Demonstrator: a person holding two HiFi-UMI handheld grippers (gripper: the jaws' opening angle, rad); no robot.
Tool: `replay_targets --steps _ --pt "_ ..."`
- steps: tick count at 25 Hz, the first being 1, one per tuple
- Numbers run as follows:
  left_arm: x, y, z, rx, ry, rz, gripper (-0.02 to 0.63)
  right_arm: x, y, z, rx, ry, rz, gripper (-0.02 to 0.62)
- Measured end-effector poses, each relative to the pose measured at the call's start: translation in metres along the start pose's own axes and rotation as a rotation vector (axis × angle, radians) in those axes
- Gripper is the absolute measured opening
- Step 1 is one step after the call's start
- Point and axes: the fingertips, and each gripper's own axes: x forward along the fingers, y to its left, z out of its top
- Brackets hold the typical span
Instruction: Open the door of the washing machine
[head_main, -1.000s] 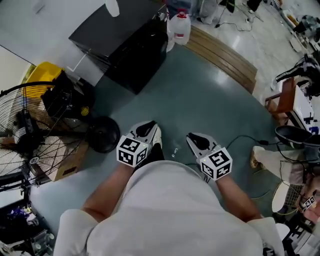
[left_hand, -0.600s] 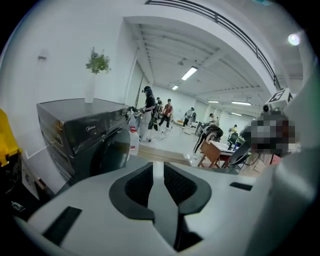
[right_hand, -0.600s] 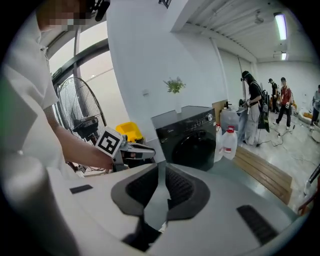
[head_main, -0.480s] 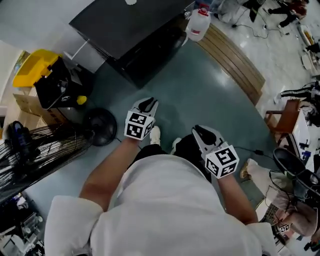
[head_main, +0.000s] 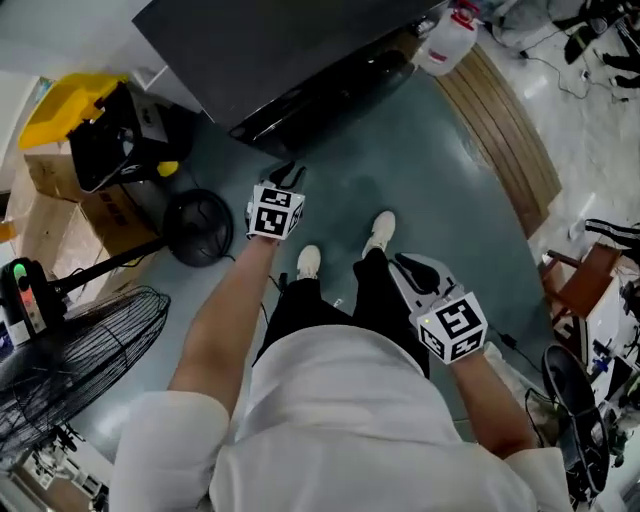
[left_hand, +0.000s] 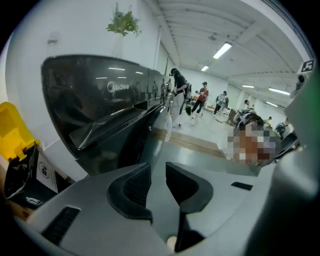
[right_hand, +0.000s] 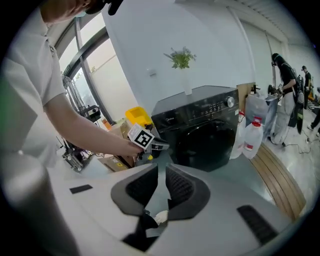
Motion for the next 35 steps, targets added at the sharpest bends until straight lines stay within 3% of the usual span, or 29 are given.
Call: replay_targets --steps 6,12,31,35 --pt "0.065 0.035 -0.007 0.013 0.069 0.057 0.094 0.030 -0.053 0.004 -0.004 0.074 0.056 0.058" --pt "0.101 0.063 -0.016 0.020 0.092 0.096 0.107 0.051 -0.065 -0.016 0.038 0.130 0.085 0.058" --pt "0.127 0.057 -0.017 0.207 0.123 0.148 0.115 0.069 -0.081 -0.033 0.130 0.184 0.097 0.051" --pt "0.126 0.057 -0.017 0.202 0.117 0.135 0.109 0.073 -0.082 -0.035 0.137 0.189 0.097 0.048"
